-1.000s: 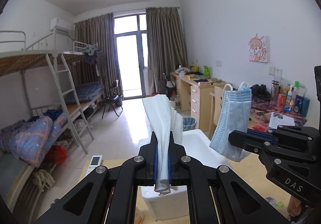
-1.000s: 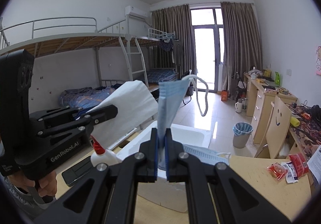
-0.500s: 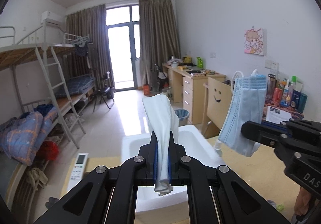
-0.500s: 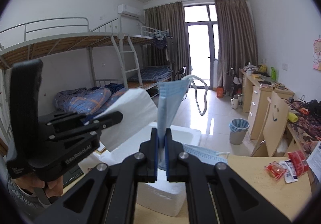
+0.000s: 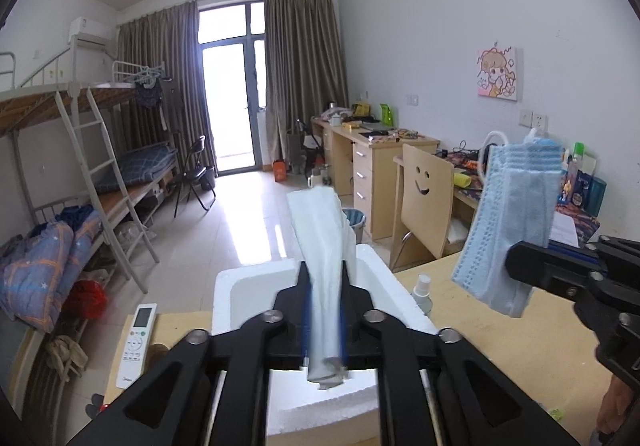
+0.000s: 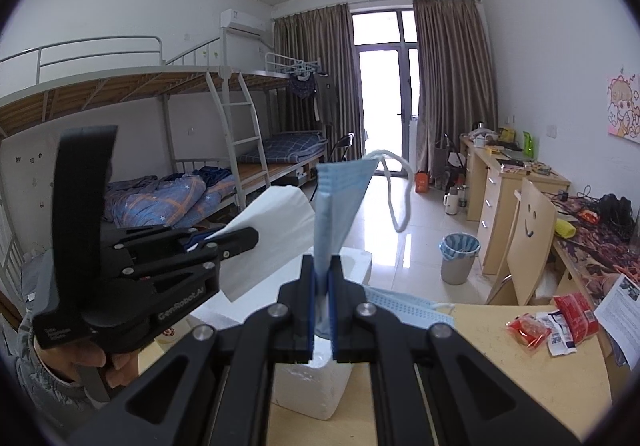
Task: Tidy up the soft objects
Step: 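Lower the white tissue into the foam box and open the left tool, then lower the blue mask into the foam box and open the right tool, then move both open tools back toward the sock and sponge on the table, then grasp the grey sock with the left tool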
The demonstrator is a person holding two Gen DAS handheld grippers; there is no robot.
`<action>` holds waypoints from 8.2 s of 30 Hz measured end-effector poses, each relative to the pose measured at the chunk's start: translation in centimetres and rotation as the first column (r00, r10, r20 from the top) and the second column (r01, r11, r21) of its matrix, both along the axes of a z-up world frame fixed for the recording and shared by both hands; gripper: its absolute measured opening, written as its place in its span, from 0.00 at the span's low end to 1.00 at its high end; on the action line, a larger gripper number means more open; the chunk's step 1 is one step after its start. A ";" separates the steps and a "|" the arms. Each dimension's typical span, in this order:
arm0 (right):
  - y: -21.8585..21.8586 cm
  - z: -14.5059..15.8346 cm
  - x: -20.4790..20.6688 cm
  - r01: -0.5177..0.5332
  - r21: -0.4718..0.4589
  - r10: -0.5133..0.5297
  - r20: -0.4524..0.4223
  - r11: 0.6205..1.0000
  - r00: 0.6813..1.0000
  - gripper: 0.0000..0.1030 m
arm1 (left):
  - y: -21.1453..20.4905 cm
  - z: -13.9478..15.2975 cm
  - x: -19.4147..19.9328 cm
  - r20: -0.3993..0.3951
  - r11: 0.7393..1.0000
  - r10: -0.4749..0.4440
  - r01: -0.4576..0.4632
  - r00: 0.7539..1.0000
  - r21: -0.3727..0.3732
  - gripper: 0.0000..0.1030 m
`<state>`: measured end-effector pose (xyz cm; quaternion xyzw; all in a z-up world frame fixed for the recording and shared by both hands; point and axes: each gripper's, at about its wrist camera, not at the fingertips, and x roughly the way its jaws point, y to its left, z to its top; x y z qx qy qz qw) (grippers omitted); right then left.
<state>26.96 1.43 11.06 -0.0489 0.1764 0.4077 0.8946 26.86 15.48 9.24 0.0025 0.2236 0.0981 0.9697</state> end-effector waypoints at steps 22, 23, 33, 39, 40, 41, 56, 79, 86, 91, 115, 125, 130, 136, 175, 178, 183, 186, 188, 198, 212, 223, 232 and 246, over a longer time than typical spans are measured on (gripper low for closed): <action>2.5 -0.3 0.4 -0.063 -0.011 0.063 -0.003 0.998 0.998 0.08 | 1.5 2.5 -6.0 0.155 0.993 0.095 -0.104 0.983 0.047 0.99; 2.9 -0.3 0.5 -0.071 -0.012 0.071 -0.006 0.997 0.997 0.08 | 1.8 2.4 -6.3 0.156 0.993 0.100 -0.108 0.983 0.045 0.99; 5.9 -1.0 1.0 -0.126 -0.024 0.125 -0.025 0.992 0.992 0.08 | 3.3 2.1 -7.9 0.154 0.988 0.143 -0.151 0.978 0.036 0.99; 6.8 -1.5 1.9 -0.124 -0.034 0.122 -0.051 0.992 0.991 0.08 | 3.7 2.0 -8.1 0.150 0.986 0.156 -0.163 0.976 0.037 0.99; 7.0 -1.6 2.0 -0.122 -0.037 0.120 -0.057 0.992 0.991 0.08 | 3.8 1.9 -8.2 0.150 0.986 0.158 -0.165 0.976 0.035 0.99; 7.1 -1.6 2.1 -0.123 -0.040 0.120 -0.057 0.992 0.991 0.08 | 4.0 2.0 -8.3 0.150 0.985 0.164 -0.170 0.975 0.033 0.99; 7.5 -2.0 2.1 -0.117 -0.058 0.113 -0.066 0.991 0.991 0.79 | 4.3 2.1 -8.8 0.155 0.983 0.178 -0.183 0.972 0.017 0.99; 5.2 0.2 0.3 -0.102 -0.046 0.099 -0.054 0.994 0.994 0.88 | 3.0 3.5 -10.8 0.175 0.979 0.196 -0.202 0.965 0.017 0.99; 3.3 1.8 -1.8 -0.082 -0.024 0.082 -0.015 0.996 0.997 0.94 | 0.9 4.4 -12.3 0.196 0.982 0.172 -0.183 0.966 0.039 0.99; 2.2 2.3 -3.1 -0.071 -0.014 0.071 0.001 0.997 0.997 0.95 | -0.4 5.1 -13.3 0.207 0.983 0.164 -0.177 0.964 0.046 0.99; -4.5 3.9 -9.9 -0.009 0.037 0.006 0.089 0.999 0.996 1.00 | -6.3 6.3 -20.3 0.267 0.984 0.117 -0.149 0.957 0.101 0.99; -6.3 2.9 -12.5 0.009 0.044 -0.014 0.121 0.999 0.993 1.00 | -7.9 4.7 -23.2 0.294 0.989 0.087 -0.118 0.952 0.090 0.99; -7.5 1.1 -14.1 0.025 0.061 -0.033 0.129 0.998 0.991 1.00 | -8.3 3.0 -24.2 0.297 0.992 0.074 -0.100 0.952 0.074 0.99; -8.6 -0.9 -15.5 0.045 0.071 -0.054 0.131 0.996 0.990 1.00 | -8.4 1.0 -24.7 0.309 0.994 0.073 -0.094 0.948 0.054 0.99; -14.2 -10.9 -17.6 0.178 0.085 -0.182 0.053 0.980 0.982 1.00 | -11.0 -9.8 -24.6 0.270 1.000 -0.018 0.020 0.963 -0.003 0.99; -14.5 -11.7 -17.4 0.196 0.065 -0.199 0.036 0.978 0.979 1.00 | -10.9 -10.5 -24.0 0.235 0.999 -0.022 0.030 0.972 -0.027 0.99; -14.8 -12.5 -16.4 0.208 0.056 -0.209 -0.001 0.976 0.978 1.00 | -11.1 -11.2 -23.0 0.203 0.999 -0.014 0.025 0.979 -0.048 0.99; -15.0 -13.1 -15.5 0.219 0.032 -0.218 -0.028 0.975 0.976 1.00 | -11.3 -11.4 -22.4 0.194 0.998 -0.026 0.038 0.981 -0.058 0.99; -15.1 -13.4 -15.2 0.225 0.018 -0.224 -0.036 0.974 0.974 1.00 | -11.5 -11.6 -21.9 0.186 0.996 -0.037 0.051 0.982 -0.073 0.99; -16.0 -14.2 -14.3 0.271 -0.029 -0.271 -0.008 0.962 0.962 1.00 | -12.9 -12.4 -18.8 0.117 0.989 -0.081 0.094 0.990 -0.114 0.99; -18.2 -15.0 -11.5 0.305 -0.031 -0.307 -0.076 0.952 0.949 1.00 | -15.1 -12.7 -12.6 -0.023 0.975 -0.203 0.200 0.979 -0.098 0.99; -18.0 -16.0 -9.1 0.287 -0.066 -0.294 -0.155 0.956 0.943 1.00 | -15.4 -15.0 -7.7 -0.181 0.969 -0.240 0.225 0.954 -0.102 0.75; -17.7 -16.4 -7.3 0.279 -0.108 -0.296 -0.222 0.954 0.929 1.00 | -15.4 -16.1 -5.8 -0.257 0.960 -0.275 0.248 0.926 -0.132 0.53; -15.8 -16.7 -5.9 0.239 -0.183 -0.280 -0.245 0.954 0.928 1.00 | -14.6 -16.5 -5.2 -0.258 0.934 -0.317 0.254 0.913 -0.250 0.11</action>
